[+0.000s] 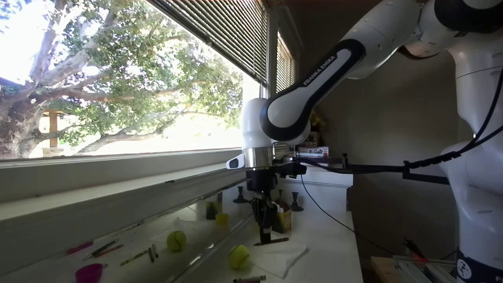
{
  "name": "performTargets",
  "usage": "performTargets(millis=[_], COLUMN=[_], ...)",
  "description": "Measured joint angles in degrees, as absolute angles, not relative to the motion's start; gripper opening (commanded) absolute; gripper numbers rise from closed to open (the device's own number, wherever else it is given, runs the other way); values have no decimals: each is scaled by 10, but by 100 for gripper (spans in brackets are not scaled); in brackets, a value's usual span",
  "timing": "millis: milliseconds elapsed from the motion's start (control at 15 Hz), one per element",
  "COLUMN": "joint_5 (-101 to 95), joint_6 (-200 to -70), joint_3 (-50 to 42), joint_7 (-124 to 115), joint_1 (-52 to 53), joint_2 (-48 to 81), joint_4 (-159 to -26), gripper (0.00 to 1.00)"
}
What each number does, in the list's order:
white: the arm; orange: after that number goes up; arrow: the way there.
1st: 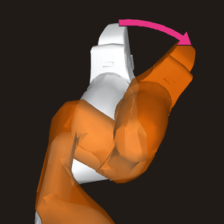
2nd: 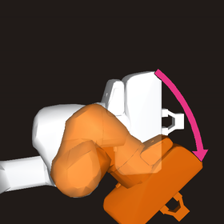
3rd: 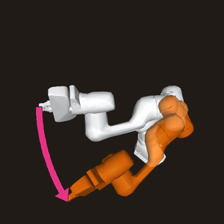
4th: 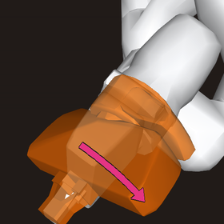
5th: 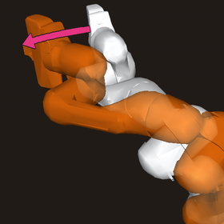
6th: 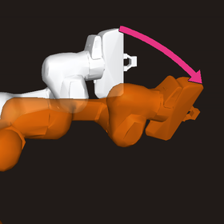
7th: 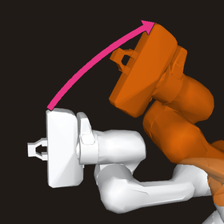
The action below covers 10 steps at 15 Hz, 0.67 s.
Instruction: Move one crayon to the right.
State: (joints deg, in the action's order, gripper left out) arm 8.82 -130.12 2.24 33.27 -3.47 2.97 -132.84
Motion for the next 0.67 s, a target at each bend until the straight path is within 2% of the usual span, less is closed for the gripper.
performTargets(millis=[667], joint_5=[-9], joint_6=[-1401], joint_3=[18], joint_7=[150], joint_1=[-15], joint_2=[-54], joint_4=[-1497], gripper=[2])
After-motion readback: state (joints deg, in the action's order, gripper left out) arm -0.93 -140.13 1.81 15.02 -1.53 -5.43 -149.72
